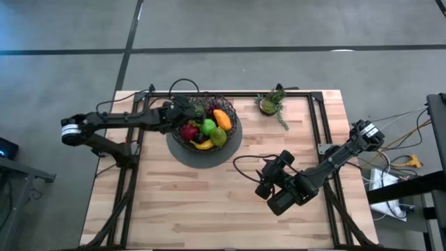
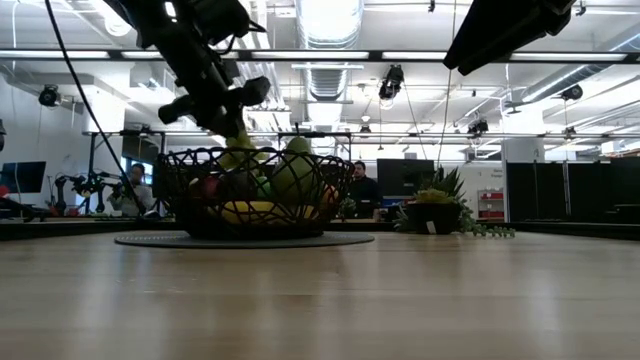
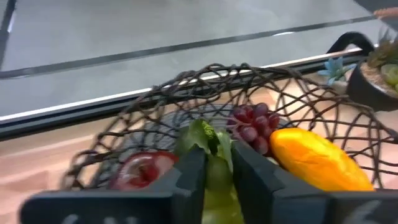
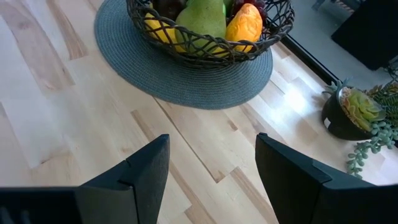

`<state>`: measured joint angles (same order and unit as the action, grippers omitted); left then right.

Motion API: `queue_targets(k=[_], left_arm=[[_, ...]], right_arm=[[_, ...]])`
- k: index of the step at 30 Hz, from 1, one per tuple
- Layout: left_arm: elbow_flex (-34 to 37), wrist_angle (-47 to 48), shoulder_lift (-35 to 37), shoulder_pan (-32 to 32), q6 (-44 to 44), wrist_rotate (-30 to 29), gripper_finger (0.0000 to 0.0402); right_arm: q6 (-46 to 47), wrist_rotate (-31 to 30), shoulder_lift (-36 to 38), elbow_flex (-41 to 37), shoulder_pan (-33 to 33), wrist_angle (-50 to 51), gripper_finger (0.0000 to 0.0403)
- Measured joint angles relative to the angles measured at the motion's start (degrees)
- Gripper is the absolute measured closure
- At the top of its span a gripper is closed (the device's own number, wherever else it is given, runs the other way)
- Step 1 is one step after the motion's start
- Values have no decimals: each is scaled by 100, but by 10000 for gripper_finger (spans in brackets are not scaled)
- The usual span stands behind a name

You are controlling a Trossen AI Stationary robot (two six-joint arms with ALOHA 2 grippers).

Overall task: Build produce basket
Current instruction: Put the green grapes into the black wire basket, then return to Home Position

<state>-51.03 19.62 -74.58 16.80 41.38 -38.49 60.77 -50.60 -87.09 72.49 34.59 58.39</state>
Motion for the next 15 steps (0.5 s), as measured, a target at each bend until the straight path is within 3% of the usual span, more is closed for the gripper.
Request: queue_targets(k=[9, 15], left_arm=[[4, 1134, 710, 152, 8, 29, 229], [3, 1451, 1512, 146, 15, 478, 201]], right_arm=[[-79, 185, 0, 46, 0, -13, 182], [-805, 917, 8, 360, 4, -16, 181]])
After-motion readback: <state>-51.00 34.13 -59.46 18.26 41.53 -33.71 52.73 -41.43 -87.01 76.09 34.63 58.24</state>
